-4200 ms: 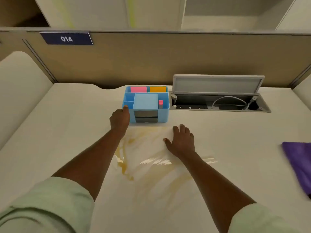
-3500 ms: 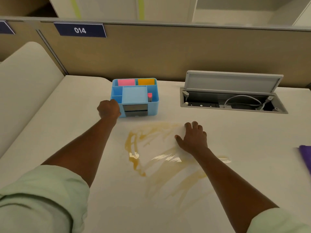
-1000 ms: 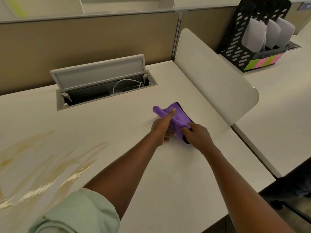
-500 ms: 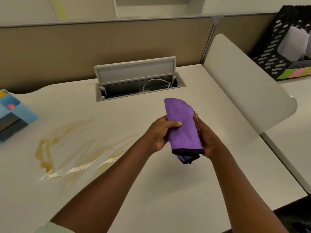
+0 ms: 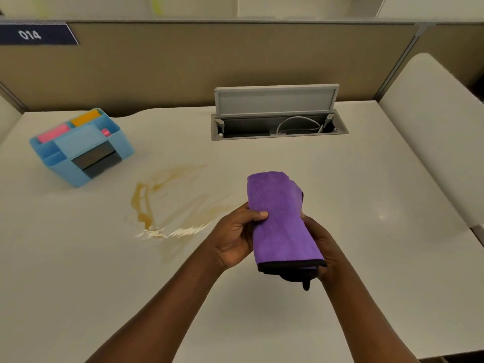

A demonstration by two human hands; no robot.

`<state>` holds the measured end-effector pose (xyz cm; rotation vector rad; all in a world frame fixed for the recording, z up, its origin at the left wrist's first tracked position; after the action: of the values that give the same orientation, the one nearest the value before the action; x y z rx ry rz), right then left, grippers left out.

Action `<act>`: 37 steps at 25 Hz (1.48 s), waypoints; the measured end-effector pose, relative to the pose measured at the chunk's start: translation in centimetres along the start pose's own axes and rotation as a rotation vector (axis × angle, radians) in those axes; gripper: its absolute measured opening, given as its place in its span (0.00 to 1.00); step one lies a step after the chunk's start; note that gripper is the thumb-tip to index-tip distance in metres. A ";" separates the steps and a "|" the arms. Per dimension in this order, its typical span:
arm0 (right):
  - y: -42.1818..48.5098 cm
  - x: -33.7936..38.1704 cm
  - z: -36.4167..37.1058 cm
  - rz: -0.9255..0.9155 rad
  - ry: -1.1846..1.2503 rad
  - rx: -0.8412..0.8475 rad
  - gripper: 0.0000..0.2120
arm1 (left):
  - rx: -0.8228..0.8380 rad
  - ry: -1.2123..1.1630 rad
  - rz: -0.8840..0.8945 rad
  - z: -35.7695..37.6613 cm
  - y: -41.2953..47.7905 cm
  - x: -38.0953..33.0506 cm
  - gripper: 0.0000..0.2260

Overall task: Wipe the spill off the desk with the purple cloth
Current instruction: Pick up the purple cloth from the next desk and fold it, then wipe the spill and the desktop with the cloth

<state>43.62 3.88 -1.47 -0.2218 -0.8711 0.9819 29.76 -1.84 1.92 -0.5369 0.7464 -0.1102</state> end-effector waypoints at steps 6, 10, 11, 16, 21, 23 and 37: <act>-0.3 2.0 0.8 -0.282 -0.655 -0.239 0.36 | -0.179 0.179 0.068 -6.6 -2.4 -0.2 0.19; -0.3 0.7 0.1 -0.391 -1.153 -0.474 0.41 | -0.509 0.700 0.152 -10.1 -2.9 0.4 0.19; -0.2 0.3 -0.2 -0.433 -1.340 -0.577 0.43 | -0.606 0.888 0.213 -11.1 -3.3 0.3 0.22; 1.7 -5.2 3.2 -0.641 -1.786 -0.570 0.48 | -0.826 1.420 0.681 -17.2 -6.9 -1.6 0.23; 6.8 -10.3 5.0 -0.427 -2.086 -0.591 0.49 | -1.003 1.695 0.528 -25.6 -9.3 -3.4 0.29; 8.1 -10.4 5.3 -0.451 -2.090 -0.614 0.45 | -0.964 1.725 0.497 -27.0 -9.4 -2.9 0.31; 11.2 -5.0 4.1 -0.512 -2.037 -0.672 0.32 | -0.954 1.733 0.543 -28.5 -8.8 -2.2 0.29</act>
<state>32.24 5.34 -7.49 0.5916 -2.9046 0.0520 9.86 -20.94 -9.59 -1.0862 2.6776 0.3847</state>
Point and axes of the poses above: each hand's wrist, its own y-axis towards the middle knuckle, its own z-axis out of the palm, x = y × z, the point moved 6 cm from there along y, towards the middle knuckle, and after that the axes turned 7 degrees about -x, right-handed, at the moved point
